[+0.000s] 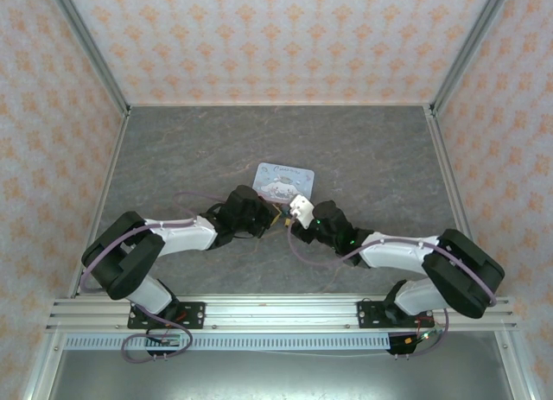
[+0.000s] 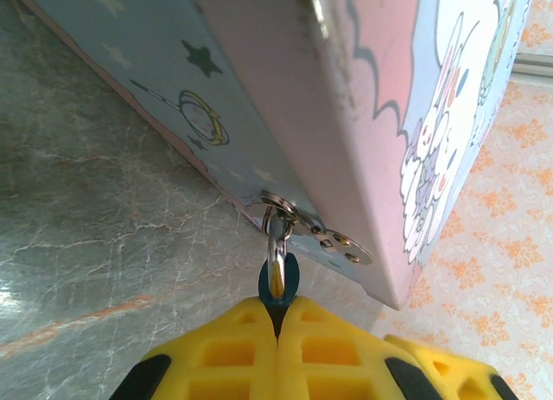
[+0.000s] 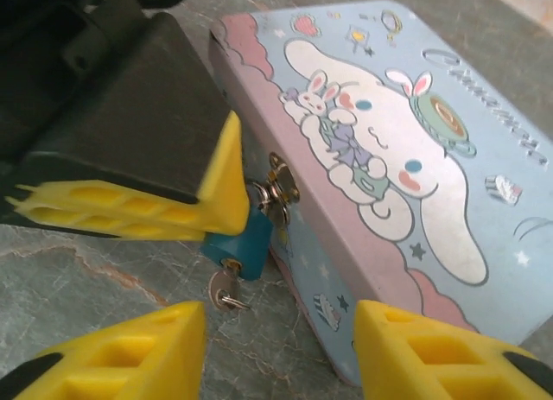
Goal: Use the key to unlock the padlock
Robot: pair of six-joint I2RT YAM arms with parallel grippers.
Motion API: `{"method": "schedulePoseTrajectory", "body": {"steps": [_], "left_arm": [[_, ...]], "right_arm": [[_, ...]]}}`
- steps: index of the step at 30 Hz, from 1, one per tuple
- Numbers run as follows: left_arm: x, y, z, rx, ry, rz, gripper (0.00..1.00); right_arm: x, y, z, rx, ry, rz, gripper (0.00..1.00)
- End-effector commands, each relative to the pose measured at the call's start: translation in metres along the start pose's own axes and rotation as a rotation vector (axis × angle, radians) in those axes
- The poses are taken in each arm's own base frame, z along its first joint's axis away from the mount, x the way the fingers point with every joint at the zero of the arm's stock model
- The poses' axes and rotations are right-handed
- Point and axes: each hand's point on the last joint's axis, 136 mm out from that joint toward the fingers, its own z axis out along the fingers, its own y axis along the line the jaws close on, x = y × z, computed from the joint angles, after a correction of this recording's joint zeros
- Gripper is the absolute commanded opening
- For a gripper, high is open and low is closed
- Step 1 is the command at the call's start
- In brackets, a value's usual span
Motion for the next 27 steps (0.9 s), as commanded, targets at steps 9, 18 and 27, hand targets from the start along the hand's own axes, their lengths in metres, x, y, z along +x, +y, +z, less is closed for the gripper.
{"method": "schedulePoseTrajectory", "body": {"steps": [9,18,27], "left_arm": [[0.0,-0.026,-0.006,0.052,0.002,0.005,0.0],[0.0,-0.026,-0.005,0.055,0.004,0.004,0.0],[0.001,-0.026,-0.006,0.055,0.005,0.004,0.0]], "right_arm": [[0.0,0.003,0.004,0.151,-0.002,-0.322,0.51],[0.001,0.005,0.01,0.154,0.012,-0.337,0.47],[-0.003,0.014,0.017,0.15,-0.002,-0.327,0.43]]}}
